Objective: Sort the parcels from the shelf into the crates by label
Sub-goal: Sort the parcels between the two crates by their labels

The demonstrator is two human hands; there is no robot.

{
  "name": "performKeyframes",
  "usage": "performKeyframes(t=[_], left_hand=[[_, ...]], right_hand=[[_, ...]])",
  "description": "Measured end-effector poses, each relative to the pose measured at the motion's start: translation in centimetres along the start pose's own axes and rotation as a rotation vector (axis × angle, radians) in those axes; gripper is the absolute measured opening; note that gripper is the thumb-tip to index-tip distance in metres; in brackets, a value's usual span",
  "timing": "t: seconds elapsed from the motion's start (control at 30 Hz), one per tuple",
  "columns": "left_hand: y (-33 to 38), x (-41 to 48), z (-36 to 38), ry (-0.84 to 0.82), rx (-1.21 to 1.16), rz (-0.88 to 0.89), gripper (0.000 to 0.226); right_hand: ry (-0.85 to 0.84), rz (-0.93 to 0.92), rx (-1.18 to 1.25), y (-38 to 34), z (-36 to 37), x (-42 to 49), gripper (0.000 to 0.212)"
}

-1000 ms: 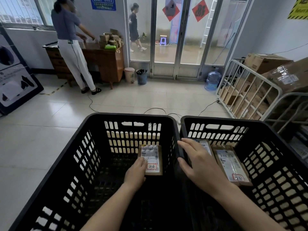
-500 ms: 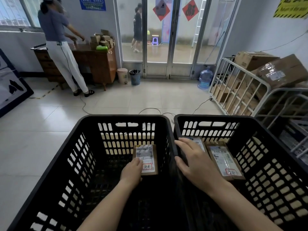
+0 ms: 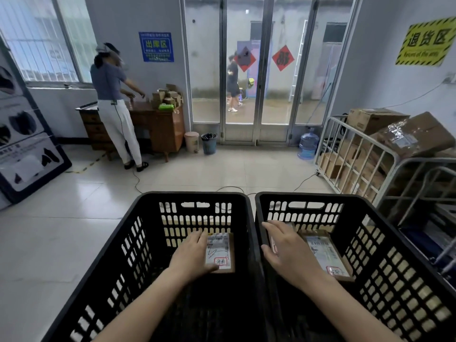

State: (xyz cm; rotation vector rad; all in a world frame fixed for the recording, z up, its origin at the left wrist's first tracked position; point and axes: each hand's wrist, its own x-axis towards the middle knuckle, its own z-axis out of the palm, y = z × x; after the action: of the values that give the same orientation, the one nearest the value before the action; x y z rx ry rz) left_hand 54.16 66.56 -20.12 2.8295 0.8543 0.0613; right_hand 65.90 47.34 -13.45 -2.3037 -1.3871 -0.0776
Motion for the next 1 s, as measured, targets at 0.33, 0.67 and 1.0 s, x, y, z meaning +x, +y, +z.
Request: performKeyframes(t=[0.33,0.67,1.0], left_hand=[[4.4,-4.1,-6.1,0.101,-0.019,0.059,0.092],[8.6,-6.6,-7.5,0.077,-0.033,0.235,0.092],[12.1,-12.2,-8.2,0.020,-0.082,0.603,0.090]], right_hand=[[-0.033,0.002,-0.041,0.4,-3.1,-2.7,0.055],[0.036,0.124,-0.081,-0.8,-6.2,-8.2,0.051],[0.067,0.431,-0.165,-4.7,-7.6,-18.4,0.058]])
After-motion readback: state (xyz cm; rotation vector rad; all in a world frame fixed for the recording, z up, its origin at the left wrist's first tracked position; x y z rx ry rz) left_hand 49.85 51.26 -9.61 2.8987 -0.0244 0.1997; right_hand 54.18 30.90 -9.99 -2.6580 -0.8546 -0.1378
